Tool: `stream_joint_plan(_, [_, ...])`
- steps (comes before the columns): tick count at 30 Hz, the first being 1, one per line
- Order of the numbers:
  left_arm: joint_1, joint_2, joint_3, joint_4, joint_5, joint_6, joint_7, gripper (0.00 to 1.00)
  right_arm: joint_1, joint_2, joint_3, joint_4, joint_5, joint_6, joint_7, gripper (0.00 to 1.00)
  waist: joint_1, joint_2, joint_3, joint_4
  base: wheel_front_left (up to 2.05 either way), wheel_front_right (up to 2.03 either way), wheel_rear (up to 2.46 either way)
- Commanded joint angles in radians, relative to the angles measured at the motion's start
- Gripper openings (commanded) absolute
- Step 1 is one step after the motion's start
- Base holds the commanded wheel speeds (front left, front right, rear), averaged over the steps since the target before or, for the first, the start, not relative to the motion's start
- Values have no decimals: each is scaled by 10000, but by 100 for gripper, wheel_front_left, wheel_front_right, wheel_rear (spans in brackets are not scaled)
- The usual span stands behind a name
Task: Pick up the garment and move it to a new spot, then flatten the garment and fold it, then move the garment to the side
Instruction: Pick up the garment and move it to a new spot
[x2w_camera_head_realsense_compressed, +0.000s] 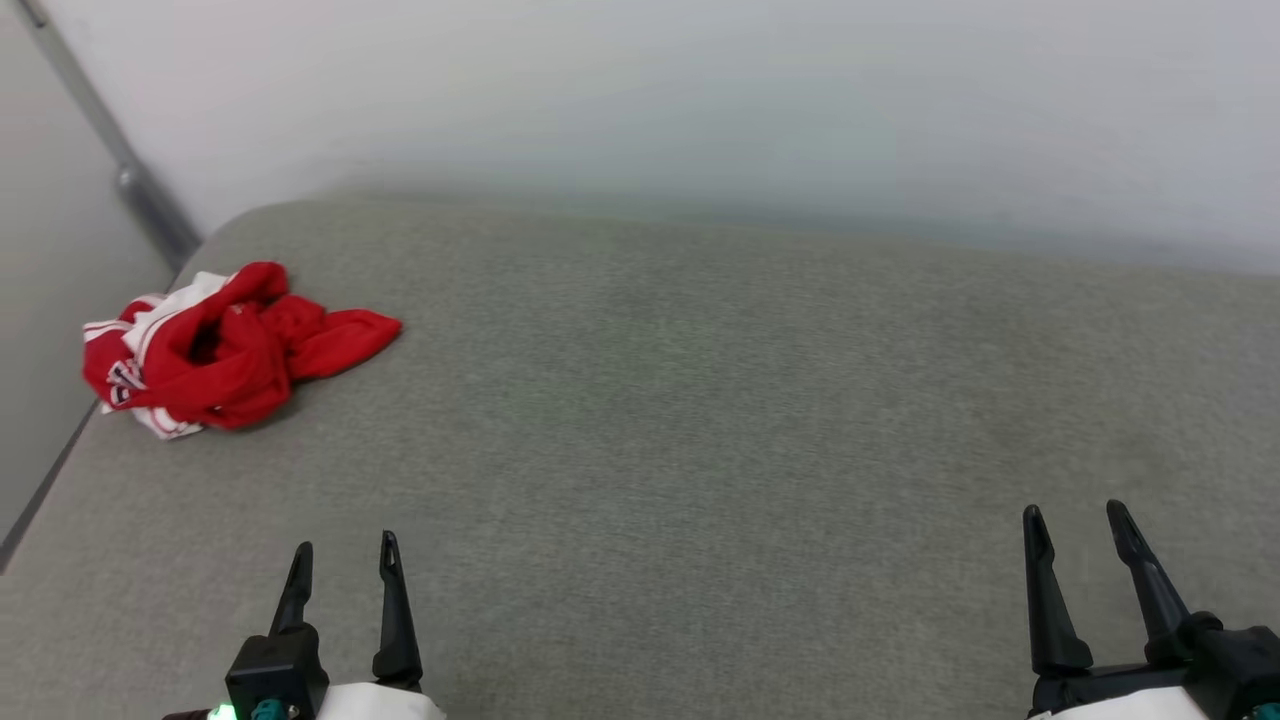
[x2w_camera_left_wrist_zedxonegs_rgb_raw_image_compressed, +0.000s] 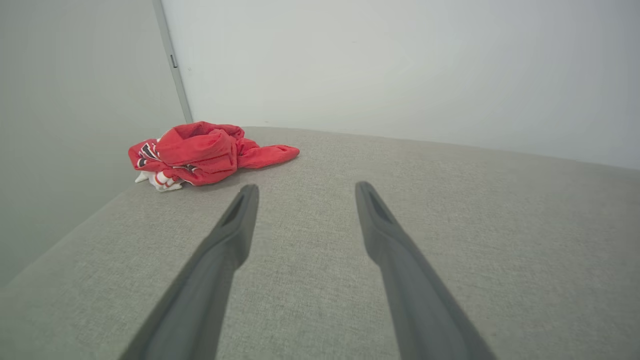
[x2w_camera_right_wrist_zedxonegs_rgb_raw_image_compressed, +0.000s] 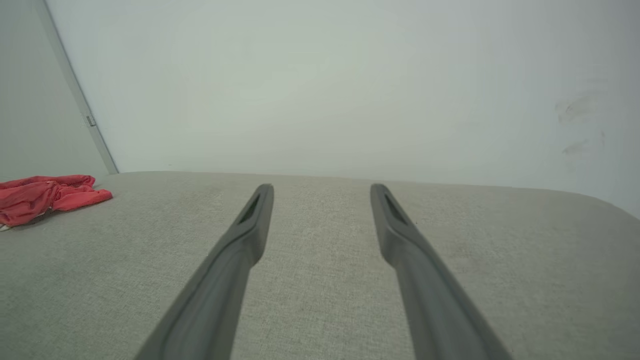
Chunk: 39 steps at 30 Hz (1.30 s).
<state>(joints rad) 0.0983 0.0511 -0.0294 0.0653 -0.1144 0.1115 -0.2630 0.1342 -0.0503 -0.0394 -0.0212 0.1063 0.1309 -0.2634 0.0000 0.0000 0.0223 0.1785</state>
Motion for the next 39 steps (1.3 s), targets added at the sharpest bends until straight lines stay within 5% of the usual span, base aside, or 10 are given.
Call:
stream_joint_plan(1, [25,-15,47,-32,-33,43,-28,100,145,2,40,-34,-55,-3,-21,100,0,0,-38,381,0,0,0])
stream_joint_plan(21, [240,-15,454,-141,-285,290,-28,100,310,1,292,-56,-80,-3,-21,100,0,0,-116,2985,0,0,0])
stream_joint_plan(32, [301,-14,807,-221,-484,298,-28,100,69,1,473,39,-177,-3,-21,100,0,0,-48,3216,0,0,0])
stream_joint_plan(39, [-423,121,1464,206,-338,-365,-28,100,128,1,492,16,-83,-3,-21,100,0,0,-105,3153,0,0,0])
